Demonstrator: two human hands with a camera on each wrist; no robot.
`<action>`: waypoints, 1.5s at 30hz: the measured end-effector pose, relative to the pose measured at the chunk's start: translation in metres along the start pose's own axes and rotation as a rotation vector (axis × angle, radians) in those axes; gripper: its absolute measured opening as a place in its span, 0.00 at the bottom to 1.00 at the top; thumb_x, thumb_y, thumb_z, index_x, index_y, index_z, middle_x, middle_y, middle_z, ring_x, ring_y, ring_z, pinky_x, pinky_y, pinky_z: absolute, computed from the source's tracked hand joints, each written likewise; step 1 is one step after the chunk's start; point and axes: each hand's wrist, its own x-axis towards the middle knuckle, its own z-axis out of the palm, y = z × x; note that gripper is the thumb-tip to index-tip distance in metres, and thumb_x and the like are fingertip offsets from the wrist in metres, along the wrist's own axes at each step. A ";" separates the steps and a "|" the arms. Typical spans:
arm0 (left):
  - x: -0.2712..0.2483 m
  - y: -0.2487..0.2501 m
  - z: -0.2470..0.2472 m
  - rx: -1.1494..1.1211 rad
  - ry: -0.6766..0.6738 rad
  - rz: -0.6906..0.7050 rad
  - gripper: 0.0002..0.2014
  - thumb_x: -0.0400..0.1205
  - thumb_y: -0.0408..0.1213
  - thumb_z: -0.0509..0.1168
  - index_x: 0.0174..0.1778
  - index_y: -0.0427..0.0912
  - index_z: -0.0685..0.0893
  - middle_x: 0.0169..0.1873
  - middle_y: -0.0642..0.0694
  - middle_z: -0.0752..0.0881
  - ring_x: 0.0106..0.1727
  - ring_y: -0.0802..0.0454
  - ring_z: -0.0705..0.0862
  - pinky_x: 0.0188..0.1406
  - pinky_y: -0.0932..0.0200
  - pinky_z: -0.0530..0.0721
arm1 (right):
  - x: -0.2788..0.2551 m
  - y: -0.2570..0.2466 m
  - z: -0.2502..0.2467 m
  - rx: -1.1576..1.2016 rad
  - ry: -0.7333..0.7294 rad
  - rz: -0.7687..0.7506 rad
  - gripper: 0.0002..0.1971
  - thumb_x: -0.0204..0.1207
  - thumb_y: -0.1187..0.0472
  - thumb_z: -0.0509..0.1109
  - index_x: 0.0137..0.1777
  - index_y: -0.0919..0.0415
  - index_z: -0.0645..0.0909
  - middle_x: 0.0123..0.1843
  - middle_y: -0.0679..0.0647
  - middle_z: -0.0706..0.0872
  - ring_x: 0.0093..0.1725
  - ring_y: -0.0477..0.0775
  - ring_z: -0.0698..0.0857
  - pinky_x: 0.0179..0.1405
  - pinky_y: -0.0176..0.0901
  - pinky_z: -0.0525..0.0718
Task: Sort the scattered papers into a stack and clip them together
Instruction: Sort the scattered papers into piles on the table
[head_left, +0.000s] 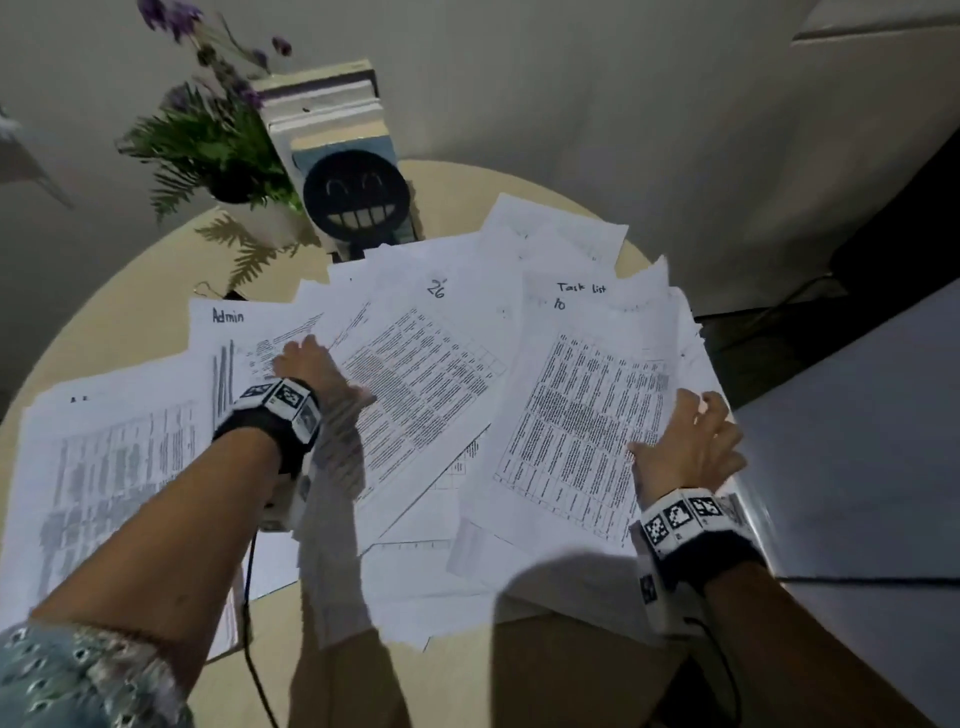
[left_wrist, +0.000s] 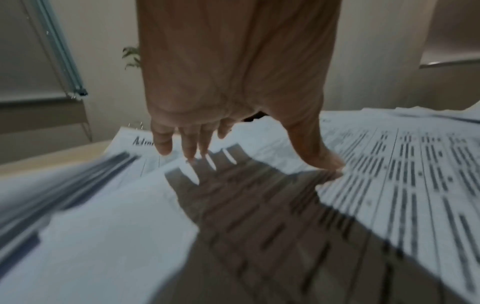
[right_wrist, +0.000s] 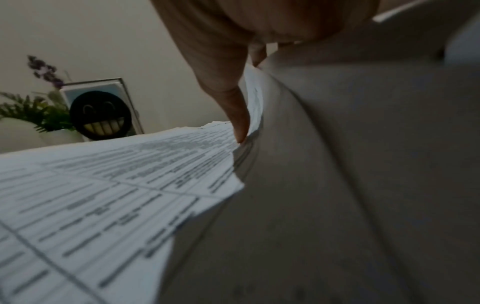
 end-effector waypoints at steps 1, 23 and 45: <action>0.005 -0.006 0.008 0.010 -0.013 -0.022 0.47 0.66 0.57 0.75 0.72 0.29 0.66 0.73 0.32 0.66 0.76 0.33 0.64 0.75 0.40 0.66 | 0.000 0.000 0.000 -0.039 0.000 -0.022 0.31 0.67 0.64 0.76 0.69 0.60 0.67 0.76 0.60 0.64 0.73 0.66 0.62 0.69 0.62 0.63; -0.044 -0.007 0.066 -0.564 0.057 -0.021 0.10 0.83 0.34 0.60 0.50 0.30 0.81 0.45 0.32 0.83 0.57 0.36 0.82 0.50 0.56 0.74 | 0.062 -0.098 -0.118 1.236 0.251 -0.124 0.13 0.78 0.64 0.62 0.31 0.57 0.70 0.30 0.48 0.70 0.25 0.34 0.70 0.29 0.29 0.73; -0.096 0.036 0.109 -0.500 0.219 0.251 0.26 0.81 0.25 0.57 0.76 0.41 0.67 0.59 0.39 0.79 0.60 0.41 0.79 0.58 0.50 0.79 | -0.023 -0.059 0.052 0.210 -0.318 -0.296 0.23 0.77 0.55 0.67 0.69 0.65 0.69 0.77 0.59 0.62 0.75 0.64 0.61 0.72 0.59 0.67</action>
